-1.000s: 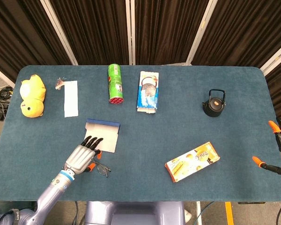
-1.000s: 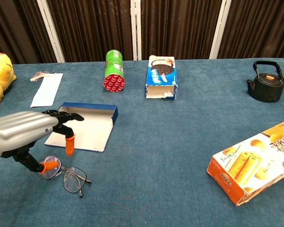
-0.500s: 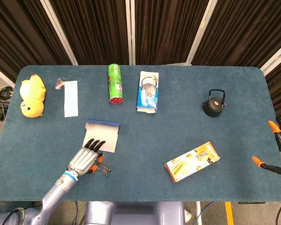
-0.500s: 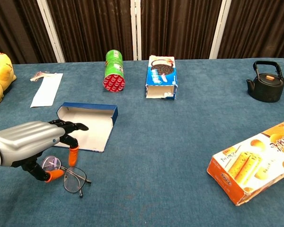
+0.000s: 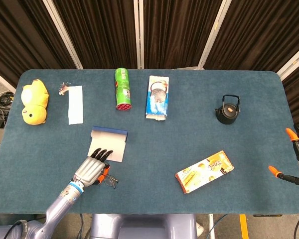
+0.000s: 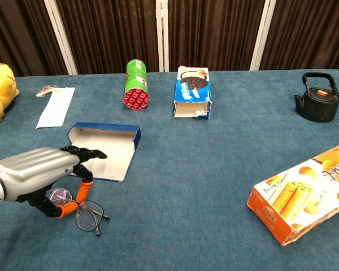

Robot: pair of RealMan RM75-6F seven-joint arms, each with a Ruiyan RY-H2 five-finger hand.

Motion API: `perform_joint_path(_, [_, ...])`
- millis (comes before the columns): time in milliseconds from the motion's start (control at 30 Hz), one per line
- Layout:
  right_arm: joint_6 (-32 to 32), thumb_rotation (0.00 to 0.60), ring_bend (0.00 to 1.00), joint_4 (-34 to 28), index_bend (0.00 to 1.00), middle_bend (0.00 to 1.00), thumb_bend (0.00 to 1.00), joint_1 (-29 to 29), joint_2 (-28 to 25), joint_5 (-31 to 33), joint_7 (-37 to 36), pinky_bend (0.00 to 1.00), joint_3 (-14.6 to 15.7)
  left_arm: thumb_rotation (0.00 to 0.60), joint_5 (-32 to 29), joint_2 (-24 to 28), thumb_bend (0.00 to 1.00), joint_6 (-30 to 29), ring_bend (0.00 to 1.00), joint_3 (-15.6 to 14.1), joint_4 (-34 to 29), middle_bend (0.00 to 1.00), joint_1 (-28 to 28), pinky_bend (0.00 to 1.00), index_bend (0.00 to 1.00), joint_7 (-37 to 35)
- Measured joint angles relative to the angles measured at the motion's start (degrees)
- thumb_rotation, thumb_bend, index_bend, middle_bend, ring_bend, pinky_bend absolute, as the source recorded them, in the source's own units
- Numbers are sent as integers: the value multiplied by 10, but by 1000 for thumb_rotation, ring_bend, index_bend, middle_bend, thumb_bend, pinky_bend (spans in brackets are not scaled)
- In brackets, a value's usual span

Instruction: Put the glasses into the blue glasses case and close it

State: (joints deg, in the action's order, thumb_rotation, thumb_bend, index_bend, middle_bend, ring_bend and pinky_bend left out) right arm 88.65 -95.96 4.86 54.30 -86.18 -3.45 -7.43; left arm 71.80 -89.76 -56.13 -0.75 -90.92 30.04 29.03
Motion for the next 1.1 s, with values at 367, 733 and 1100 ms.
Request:
perform_joint_path(367, [0, 600, 0, 0, 0, 0, 0, 0, 0, -1, -1, 0, 0, 600, 1, 10, 489, -11, 0, 9, -12, 0, 3, 0, 638, -11])
perform_joint_path(733, [-3, 600, 0, -2, 0, 0, 0, 2, 1, -1, 8, 0, 2, 600, -47, 25, 490, -6, 0, 64, -29, 0, 34, 0, 644, -6])
perform_joint_path(1100, [-18, 600, 0, 4, 0, 0, 0, 7, 8, 15, 23, 0, 0, 600, -101, -10, 487, 37, 0, 117, 92, 0, 89, 0, 652, -38])
